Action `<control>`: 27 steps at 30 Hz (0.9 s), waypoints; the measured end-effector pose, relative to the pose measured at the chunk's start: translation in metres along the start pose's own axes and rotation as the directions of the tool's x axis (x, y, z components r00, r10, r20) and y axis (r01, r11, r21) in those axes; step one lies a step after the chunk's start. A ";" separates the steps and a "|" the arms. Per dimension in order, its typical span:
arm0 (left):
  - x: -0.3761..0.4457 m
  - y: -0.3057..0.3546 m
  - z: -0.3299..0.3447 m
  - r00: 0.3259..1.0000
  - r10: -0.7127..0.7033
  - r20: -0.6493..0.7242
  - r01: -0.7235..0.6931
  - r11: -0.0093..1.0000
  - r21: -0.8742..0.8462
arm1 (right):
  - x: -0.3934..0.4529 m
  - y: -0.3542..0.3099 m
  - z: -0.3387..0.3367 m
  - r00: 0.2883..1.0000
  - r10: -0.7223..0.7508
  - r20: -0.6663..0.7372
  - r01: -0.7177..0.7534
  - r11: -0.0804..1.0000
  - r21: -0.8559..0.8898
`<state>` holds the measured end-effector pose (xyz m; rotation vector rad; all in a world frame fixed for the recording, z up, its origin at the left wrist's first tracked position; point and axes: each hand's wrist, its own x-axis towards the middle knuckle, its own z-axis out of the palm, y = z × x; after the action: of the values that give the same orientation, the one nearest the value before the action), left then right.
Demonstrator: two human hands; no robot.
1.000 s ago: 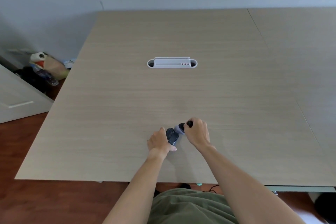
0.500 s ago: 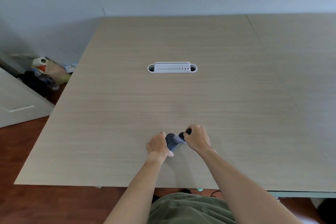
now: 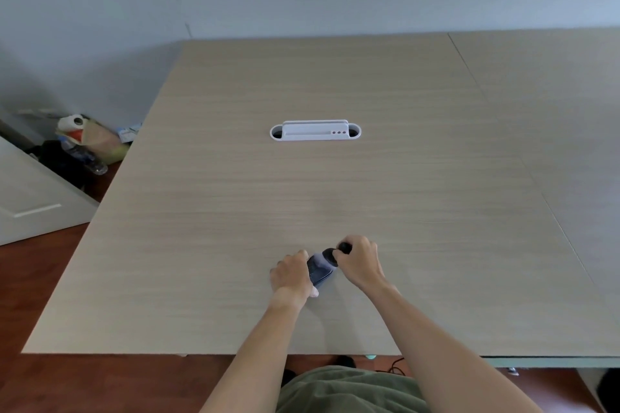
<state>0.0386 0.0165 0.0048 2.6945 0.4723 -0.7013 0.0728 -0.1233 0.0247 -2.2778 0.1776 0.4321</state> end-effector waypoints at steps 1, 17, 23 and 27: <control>0.000 0.000 0.000 1.000 0.003 -0.004 -0.003 1.000 0.001 | -0.001 0.000 -0.001 1.000 0.011 0.028 -0.010 0.999 -0.033; 0.002 0.000 -0.001 1.000 0.022 0.011 -0.023 0.999 0.044 | 0.005 -0.008 -0.001 1.000 0.004 0.005 -0.004 0.997 -0.082; 0.003 0.001 -0.001 1.000 0.023 0.016 -0.024 0.998 0.056 | 0.004 -0.002 0.000 0.999 0.031 -0.041 -0.037 0.990 -0.139; 0.003 0.002 -0.002 0.999 0.031 0.020 -0.032 0.997 0.068 | 0.004 -0.001 0.003 1.000 -0.015 0.028 0.017 0.997 -0.079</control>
<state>0.0426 0.0160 0.0053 2.7497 0.4070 -0.7464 0.0758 -0.1206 0.0224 -2.3481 0.1307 0.4694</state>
